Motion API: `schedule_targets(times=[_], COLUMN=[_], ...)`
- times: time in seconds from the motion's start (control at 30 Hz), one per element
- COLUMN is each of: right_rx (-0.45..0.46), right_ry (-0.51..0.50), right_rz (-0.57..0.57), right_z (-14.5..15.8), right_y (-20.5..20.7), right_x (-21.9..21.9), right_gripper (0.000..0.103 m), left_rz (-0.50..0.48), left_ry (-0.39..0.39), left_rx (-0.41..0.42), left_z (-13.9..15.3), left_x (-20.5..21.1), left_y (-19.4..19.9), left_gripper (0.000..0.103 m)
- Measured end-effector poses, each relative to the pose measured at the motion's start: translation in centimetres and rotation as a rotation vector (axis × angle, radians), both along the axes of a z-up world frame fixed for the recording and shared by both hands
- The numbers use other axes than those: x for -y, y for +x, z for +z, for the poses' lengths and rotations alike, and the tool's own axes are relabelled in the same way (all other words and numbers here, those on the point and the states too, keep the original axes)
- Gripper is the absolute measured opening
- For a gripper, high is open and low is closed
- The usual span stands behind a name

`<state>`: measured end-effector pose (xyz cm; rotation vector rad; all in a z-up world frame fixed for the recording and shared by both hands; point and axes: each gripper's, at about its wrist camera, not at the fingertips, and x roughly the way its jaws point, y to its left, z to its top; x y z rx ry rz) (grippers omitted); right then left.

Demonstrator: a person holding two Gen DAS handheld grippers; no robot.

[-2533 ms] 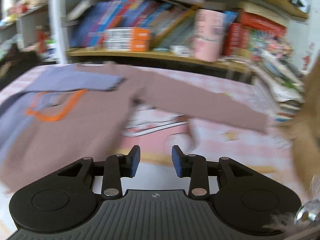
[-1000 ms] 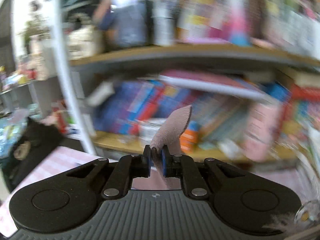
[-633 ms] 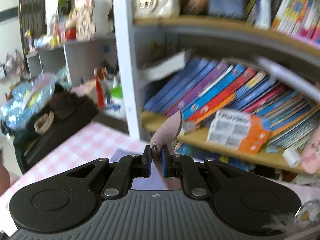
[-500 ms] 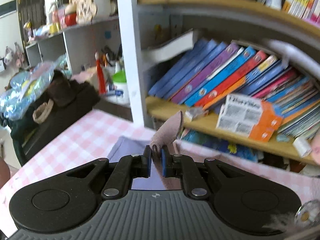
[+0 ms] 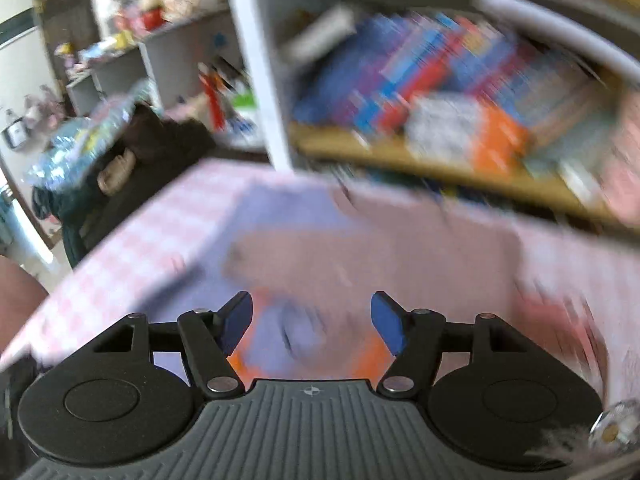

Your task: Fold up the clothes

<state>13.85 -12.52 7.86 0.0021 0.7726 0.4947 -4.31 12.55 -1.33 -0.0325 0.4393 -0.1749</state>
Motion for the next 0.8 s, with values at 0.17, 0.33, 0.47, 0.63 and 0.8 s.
schedule_targets(times=[0.17, 0.33, 0.47, 0.63, 0.8], right_rx=[-0.064, -0.066, -0.050, -0.051, -0.042], right_ry=[0.003, 0.063, 0.088, 0.103, 0.120], right_rz=[-0.124, -0.149, -0.169, -0.172, -0.155], right_z=[-2.9, -4.6, -5.7, -7.1, -7.9], right_y=[-7.8, -12.8, -14.6, -14.9, -14.3], right_x=[6.8, 9.6, 10.6, 11.3, 11.2], right_gripper=[0.064, 0.060, 0.052, 0.040, 0.028], left_rz=[0.046, 0.092, 0.118, 0.180, 0.189], left_ry=[-0.003, -0.080, -0.116, -0.125, -0.111], left_rx=[-0.001, -0.041, -0.107, -0.176, -0.206], left_z=[0.0, 0.2, 0.2, -0.3, -0.5], left_x=[-0.3, -1.9, -2.7, -3.6, -3.5], left_y=[-0.1, -0.4, -1.0, -1.3, 0.1], left_gripper=[0.100, 0.092, 0.061, 0.055, 0.031])
